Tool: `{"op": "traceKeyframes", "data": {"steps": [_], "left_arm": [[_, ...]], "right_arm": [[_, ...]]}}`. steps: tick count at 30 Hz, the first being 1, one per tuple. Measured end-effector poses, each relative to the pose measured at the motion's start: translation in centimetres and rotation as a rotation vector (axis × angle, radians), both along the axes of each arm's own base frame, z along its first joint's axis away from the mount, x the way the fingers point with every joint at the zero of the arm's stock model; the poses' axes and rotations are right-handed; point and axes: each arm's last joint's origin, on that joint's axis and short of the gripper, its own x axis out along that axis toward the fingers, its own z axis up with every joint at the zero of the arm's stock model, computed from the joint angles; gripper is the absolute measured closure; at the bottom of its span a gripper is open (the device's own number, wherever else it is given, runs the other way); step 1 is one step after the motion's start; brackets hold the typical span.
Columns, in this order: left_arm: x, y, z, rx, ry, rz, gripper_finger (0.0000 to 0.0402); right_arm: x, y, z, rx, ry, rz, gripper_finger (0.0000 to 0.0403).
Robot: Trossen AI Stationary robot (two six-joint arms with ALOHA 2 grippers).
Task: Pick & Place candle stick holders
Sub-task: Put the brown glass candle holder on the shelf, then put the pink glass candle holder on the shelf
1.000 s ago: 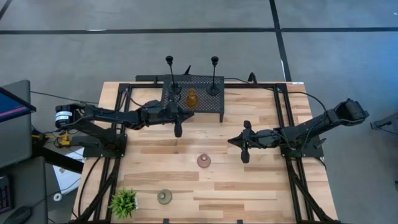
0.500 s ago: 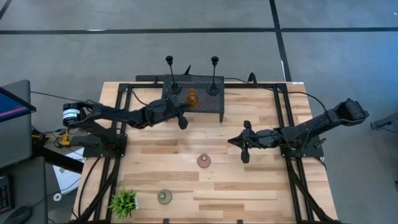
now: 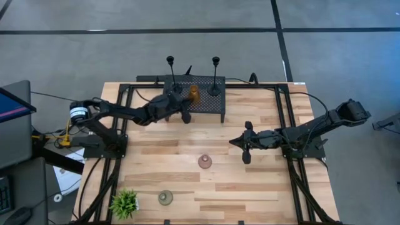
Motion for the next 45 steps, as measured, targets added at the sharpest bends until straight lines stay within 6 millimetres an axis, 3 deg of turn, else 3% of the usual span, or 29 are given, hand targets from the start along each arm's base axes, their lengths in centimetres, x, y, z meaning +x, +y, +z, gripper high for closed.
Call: {"op": "traceKeyframes", "data": {"steps": [8,28,35,40,45], "left_arm": [[0.9,1.7,-0.1,-0.004,0.012,0.019,0.0399],[0.3,3.1,0.1,-0.019,-0.024,0.062,0.0398],[0.4,1.0,1.5,-0.004,-0.072,-0.084,0.0397],[-0.8,-1.2,4.1,0.081,-0.102,-0.224,0.0397],[-2.4,-3.0,5.4,0.073,-0.074,-0.332,0.0397]], "right_arm": [[0.0,0.0,0.0,-0.001,0.003,0.0,0.0402],[0.0,0.0,-0.1,-0.002,0.006,0.0,0.0402],[0.0,0.0,-0.1,-0.002,0.006,0.0,0.0402],[0.0,0.0,-0.1,-0.002,0.006,0.0,0.0402],[0.0,0.0,-0.1,-0.001,0.006,0.0,0.0402]]}}
